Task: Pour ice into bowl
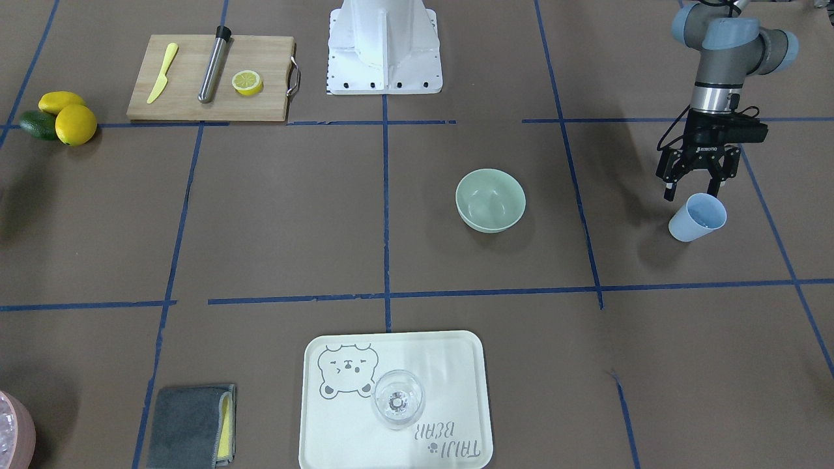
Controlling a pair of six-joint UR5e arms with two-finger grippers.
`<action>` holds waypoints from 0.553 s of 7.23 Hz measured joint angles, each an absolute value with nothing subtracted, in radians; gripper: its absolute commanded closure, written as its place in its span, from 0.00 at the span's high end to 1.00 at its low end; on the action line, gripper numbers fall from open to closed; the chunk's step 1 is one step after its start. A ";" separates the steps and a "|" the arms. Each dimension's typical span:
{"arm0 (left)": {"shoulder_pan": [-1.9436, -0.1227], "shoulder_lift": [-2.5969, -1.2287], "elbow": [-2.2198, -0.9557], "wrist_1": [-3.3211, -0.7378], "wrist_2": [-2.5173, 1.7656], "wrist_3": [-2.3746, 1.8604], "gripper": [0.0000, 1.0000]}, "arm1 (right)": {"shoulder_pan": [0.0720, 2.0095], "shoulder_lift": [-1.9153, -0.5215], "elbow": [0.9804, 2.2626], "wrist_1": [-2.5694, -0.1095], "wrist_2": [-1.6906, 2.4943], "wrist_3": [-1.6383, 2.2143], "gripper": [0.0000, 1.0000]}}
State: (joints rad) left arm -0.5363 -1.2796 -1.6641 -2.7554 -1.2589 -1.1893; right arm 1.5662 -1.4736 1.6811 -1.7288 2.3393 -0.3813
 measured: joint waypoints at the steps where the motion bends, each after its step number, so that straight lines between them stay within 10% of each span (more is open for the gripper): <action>1: -0.536 -1.292 -1.652 -2.759 -1.257 -1.167 0.92 | 1.566 -1.474 1.681 -1.729 2.339 -0.381 1.00; 4: -0.543 -1.322 -1.606 -2.816 -1.258 -1.063 0.91 | 1.566 -1.474 1.681 -1.729 2.340 -0.375 1.00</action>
